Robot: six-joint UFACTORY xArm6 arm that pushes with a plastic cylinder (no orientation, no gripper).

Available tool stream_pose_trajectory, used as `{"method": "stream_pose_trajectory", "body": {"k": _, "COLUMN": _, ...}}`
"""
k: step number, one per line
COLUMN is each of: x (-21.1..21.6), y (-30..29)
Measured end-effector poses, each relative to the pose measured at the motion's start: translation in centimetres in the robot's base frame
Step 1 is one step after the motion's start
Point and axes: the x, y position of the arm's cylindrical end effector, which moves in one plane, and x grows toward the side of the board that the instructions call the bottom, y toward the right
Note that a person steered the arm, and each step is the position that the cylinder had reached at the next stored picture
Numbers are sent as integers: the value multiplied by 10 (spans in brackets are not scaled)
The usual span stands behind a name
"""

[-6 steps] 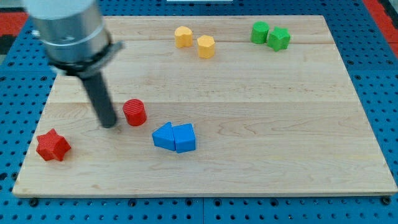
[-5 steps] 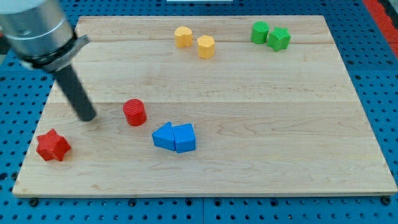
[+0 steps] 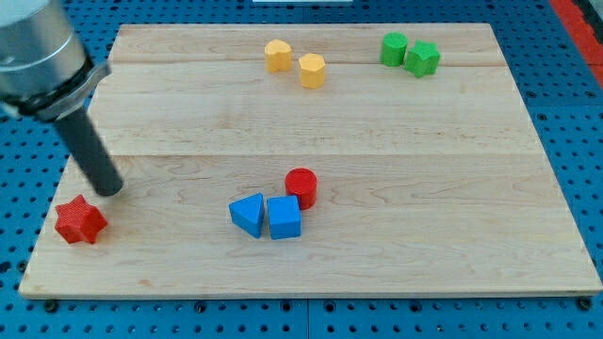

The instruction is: Move the red star closer to the blue triangle

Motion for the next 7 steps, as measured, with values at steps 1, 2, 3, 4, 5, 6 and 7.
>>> {"method": "stream_pose_trajectory", "body": {"k": 1, "x": 10, "y": -70}}
{"method": "stream_pose_trajectory", "body": {"k": 2, "x": 45, "y": -68}}
{"method": "stream_pose_trajectory", "body": {"k": 3, "x": 99, "y": -34}}
{"method": "stream_pose_trajectory", "body": {"k": 4, "x": 59, "y": -45}}
{"method": "stream_pose_trajectory", "body": {"k": 5, "x": 17, "y": -36}}
{"method": "stream_pose_trajectory", "body": {"k": 6, "x": 33, "y": 58}}
{"method": "stream_pose_trajectory", "body": {"k": 7, "x": 40, "y": -17}}
